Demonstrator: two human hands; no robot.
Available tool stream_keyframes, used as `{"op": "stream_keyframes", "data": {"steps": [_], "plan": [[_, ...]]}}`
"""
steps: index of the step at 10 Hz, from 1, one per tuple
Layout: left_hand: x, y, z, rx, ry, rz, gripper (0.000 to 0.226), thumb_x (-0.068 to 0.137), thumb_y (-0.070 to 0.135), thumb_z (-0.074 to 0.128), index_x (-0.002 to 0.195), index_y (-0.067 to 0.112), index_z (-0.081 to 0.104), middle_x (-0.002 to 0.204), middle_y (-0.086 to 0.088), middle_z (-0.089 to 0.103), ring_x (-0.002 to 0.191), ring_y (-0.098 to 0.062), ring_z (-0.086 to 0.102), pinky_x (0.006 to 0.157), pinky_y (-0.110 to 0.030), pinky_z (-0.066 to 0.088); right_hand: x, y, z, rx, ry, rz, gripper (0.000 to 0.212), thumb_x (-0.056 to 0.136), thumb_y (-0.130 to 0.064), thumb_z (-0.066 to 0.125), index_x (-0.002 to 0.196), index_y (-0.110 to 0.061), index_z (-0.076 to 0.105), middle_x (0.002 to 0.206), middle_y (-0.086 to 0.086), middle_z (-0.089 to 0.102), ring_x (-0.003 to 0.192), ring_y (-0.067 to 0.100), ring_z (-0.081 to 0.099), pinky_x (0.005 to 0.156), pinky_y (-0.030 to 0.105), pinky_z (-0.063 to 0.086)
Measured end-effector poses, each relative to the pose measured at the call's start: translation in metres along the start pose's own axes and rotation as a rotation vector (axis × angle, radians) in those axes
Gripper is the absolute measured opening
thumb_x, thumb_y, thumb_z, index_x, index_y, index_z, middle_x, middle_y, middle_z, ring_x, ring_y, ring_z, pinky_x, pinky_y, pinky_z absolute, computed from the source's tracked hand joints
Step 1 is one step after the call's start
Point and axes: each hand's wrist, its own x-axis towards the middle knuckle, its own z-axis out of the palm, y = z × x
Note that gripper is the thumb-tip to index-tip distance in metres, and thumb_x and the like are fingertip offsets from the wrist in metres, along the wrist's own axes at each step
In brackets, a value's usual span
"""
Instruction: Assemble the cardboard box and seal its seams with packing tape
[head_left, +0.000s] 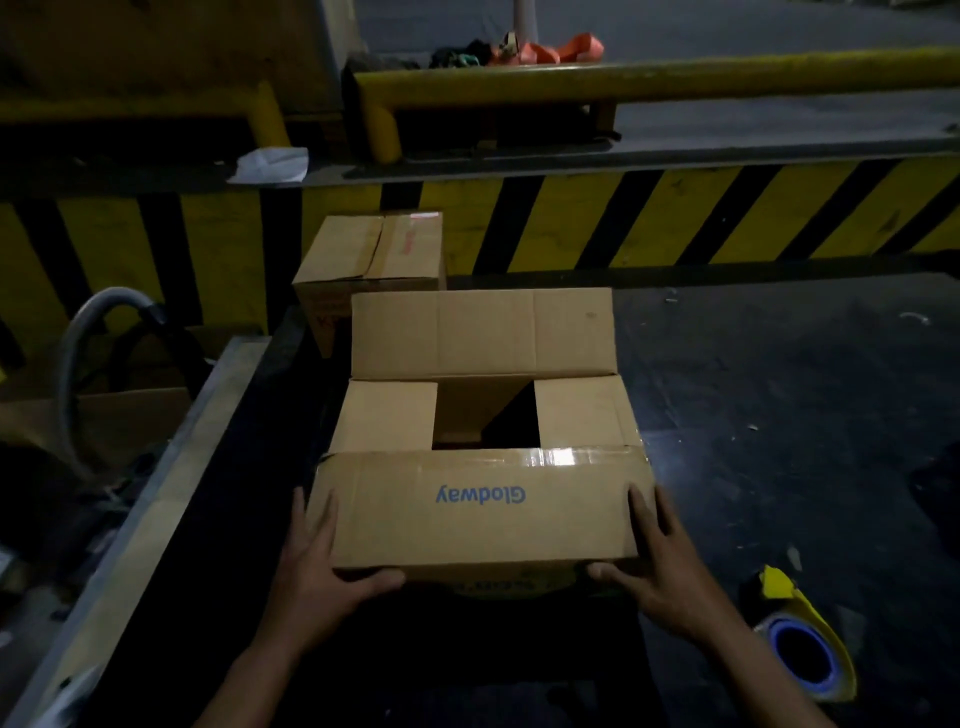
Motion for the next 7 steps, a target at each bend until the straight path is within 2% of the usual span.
{"op": "stream_keyframes", "data": {"steps": [1,2,3,4,5,6,7], "plan": [[0.005,-0.007,0.000,0.058,0.003,0.022,0.137,0.055,0.068,0.083,0.159,0.033,0.001,0.164,0.012,-0.022,0.152,-0.023,0.007,0.121,-0.046,0.024,0.001,0.006,-0.004,-0.015,-0.002,-0.020,0.116,0.064,-0.091,0.042,0.152,-0.043,-0.016,0.161,-0.007,-0.027,0.150,0.029,0.012,0.115,0.052,0.033],[0.008,-0.008,0.002,0.038,0.058,0.055,0.129,0.062,0.059,0.085,0.159,0.029,0.006,0.166,0.010,-0.013,0.152,-0.023,0.011,0.120,-0.045,0.026,0.005,0.001,-0.006,0.059,0.014,0.020,0.114,0.068,-0.077,0.060,0.156,-0.038,-0.001,0.164,-0.005,-0.016,0.150,0.026,0.014,0.115,0.048,0.032],[0.010,-0.004,0.002,0.018,0.065,0.048,0.129,0.061,0.053,0.089,0.160,0.027,0.010,0.167,0.008,-0.010,0.151,-0.023,0.014,0.120,-0.043,0.026,0.009,-0.004,-0.011,0.108,0.019,0.041,0.113,0.065,-0.068,0.074,0.154,-0.034,0.014,0.164,-0.005,-0.001,0.145,0.027,0.026,0.111,0.050,0.038],[0.011,-0.001,0.001,0.011,0.076,0.063,0.129,0.060,0.054,0.088,0.160,0.026,0.011,0.167,0.007,-0.009,0.151,-0.024,0.015,0.119,-0.042,0.027,0.013,-0.011,-0.016,0.125,0.024,0.075,0.107,0.067,-0.052,0.083,0.150,-0.029,0.021,0.157,0.005,0.017,0.132,0.030,0.041,0.105,0.045,0.044],[0.009,0.008,-0.002,0.001,0.080,0.060,0.131,0.059,0.055,0.088,0.160,0.026,0.011,0.167,0.006,-0.012,0.151,-0.027,0.016,0.118,-0.043,0.029,0.015,-0.017,-0.018,0.125,0.007,0.130,0.107,0.071,-0.046,0.083,0.152,-0.034,0.016,0.139,0.015,0.036,0.118,0.032,0.050,0.098,0.042,0.048],[0.002,0.009,-0.003,-0.077,0.111,0.030,0.139,0.057,0.047,0.093,0.160,0.029,0.001,0.157,0.011,-0.034,0.151,-0.031,0.012,0.117,-0.048,0.030,0.017,-0.012,-0.017,0.086,-0.017,0.141,0.107,0.069,-0.049,0.083,0.152,-0.036,0.015,0.138,0.018,0.040,0.118,0.035,0.050,0.100,0.047,0.048],[-0.017,-0.003,-0.001,-0.201,0.258,-0.080,0.137,0.064,0.034,0.092,0.159,0.028,-0.006,0.149,0.014,-0.039,0.151,-0.032,0.007,0.115,-0.052,0.030,0.010,-0.012,-0.032,0.127,0.057,0.200,0.092,0.074,-0.039,0.083,0.149,-0.024,0.032,0.144,0.019,0.038,0.128,0.036,0.043,0.101,0.045,0.044]]}}
